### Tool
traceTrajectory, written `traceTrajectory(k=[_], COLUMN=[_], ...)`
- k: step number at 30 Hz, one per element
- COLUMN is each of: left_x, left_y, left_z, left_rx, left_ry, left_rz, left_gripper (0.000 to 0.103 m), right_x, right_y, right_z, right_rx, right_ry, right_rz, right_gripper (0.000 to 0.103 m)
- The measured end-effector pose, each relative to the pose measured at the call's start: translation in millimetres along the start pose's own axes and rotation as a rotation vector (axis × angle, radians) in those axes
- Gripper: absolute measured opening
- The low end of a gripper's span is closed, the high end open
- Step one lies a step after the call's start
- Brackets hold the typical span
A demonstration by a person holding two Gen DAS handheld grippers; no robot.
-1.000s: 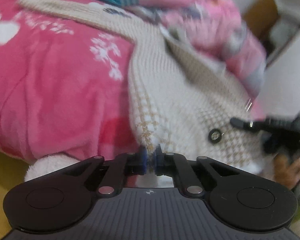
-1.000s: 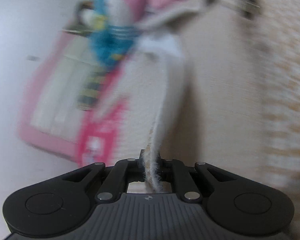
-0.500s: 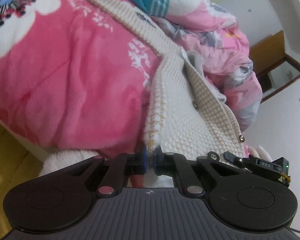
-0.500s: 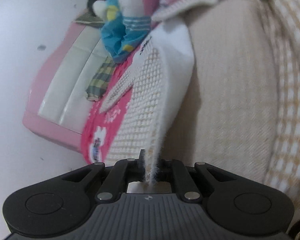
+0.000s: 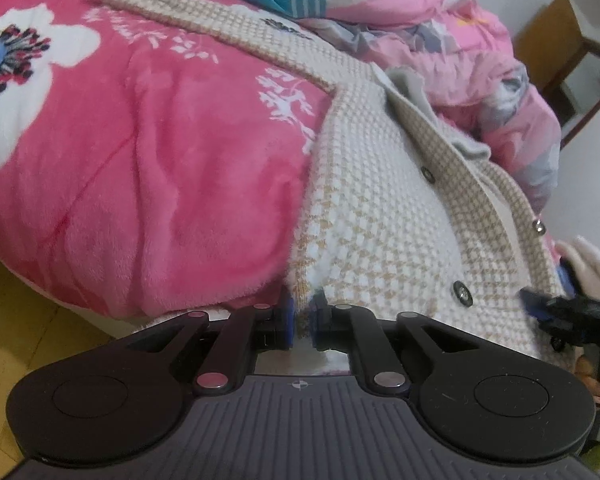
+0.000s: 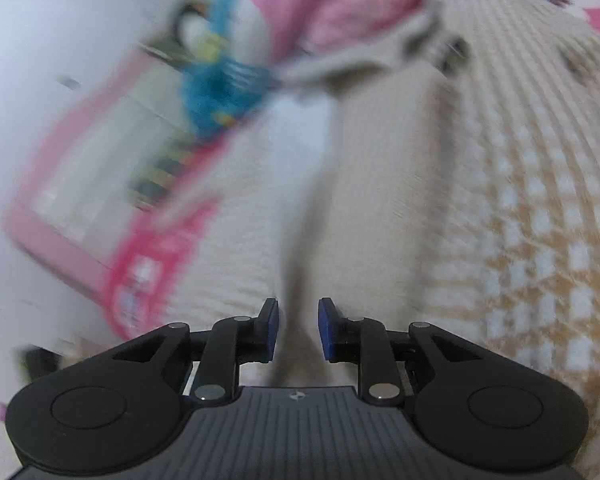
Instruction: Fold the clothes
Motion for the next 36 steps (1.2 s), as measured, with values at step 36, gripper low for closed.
traceTrajectory(k=[36], left_x=[-180], left_y=[-113], left_z=[90], left_rx=[-0.220], left_ry=[0.024], left_rz=[0.194], left_gripper=[0.024], right_x=[-219], right_y=[-366], right_z=[48], right_rx=[0.280], right_ry=[0.335], right_rz=[0.251], right_gripper=[0.002])
Point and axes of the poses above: each gripper's, at about its wrist camera, not at the fingertips, and x roughly against the way its jaws point, z to its right, y to its underside, the point moved 6 cm from there along -x, roughly the way its jaws point, and after that the axes turned 1 degree about x, right-handed, at the moved point
